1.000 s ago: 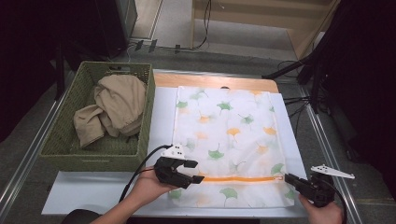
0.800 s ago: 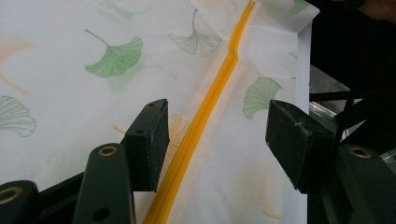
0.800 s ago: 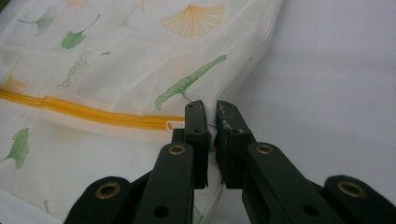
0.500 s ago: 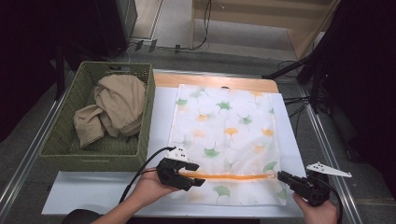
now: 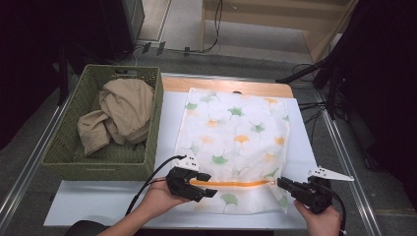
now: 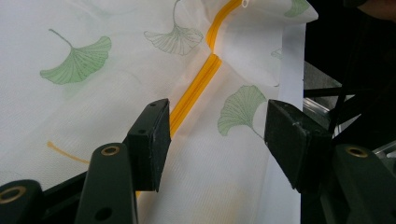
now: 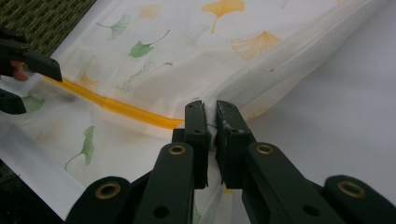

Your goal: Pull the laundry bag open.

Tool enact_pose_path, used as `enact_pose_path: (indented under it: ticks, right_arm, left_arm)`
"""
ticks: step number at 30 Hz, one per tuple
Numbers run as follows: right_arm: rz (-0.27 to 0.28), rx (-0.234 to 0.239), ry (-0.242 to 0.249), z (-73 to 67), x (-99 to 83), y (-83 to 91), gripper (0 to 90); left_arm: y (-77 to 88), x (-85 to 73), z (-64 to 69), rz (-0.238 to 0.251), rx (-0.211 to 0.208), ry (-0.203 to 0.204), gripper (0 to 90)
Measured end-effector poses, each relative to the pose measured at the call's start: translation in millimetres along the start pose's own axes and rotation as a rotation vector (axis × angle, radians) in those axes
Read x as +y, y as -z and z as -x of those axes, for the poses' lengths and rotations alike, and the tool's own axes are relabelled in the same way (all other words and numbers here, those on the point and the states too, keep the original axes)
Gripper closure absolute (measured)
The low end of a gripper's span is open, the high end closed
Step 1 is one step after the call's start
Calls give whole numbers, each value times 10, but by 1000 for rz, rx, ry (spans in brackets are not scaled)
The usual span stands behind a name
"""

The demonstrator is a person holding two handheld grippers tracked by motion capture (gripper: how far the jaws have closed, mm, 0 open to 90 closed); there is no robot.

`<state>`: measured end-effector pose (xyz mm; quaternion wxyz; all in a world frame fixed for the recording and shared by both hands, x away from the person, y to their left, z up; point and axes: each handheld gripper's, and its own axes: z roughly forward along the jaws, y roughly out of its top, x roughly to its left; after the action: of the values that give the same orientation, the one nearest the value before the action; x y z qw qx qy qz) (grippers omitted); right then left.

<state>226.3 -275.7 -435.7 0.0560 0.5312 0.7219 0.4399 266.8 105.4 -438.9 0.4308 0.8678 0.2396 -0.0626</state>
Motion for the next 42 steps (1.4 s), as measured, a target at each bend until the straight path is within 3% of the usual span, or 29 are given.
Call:
enact_pose_path:
  ticks: [21,34,37,40,42]
  right_arm:
    - [-13,122,46,-361,137,-267,850]
    - [-29,150,98,-561,220,-409,851]
    - [-32,158,102,-607,236,-445,852]
    - [-24,174,96,-651,247,-464,851]
    - [-25,182,105,-687,267,-481,852]
  left_arm:
    - [-54,2,35,10,-31,14,500]
    - [-86,45,20,24,-67,48,628]
    - [-111,71,6,1,-50,62,632]
    - [-126,90,33,-29,-30,33,631]
    - [-137,132,43,-19,-54,39,641]
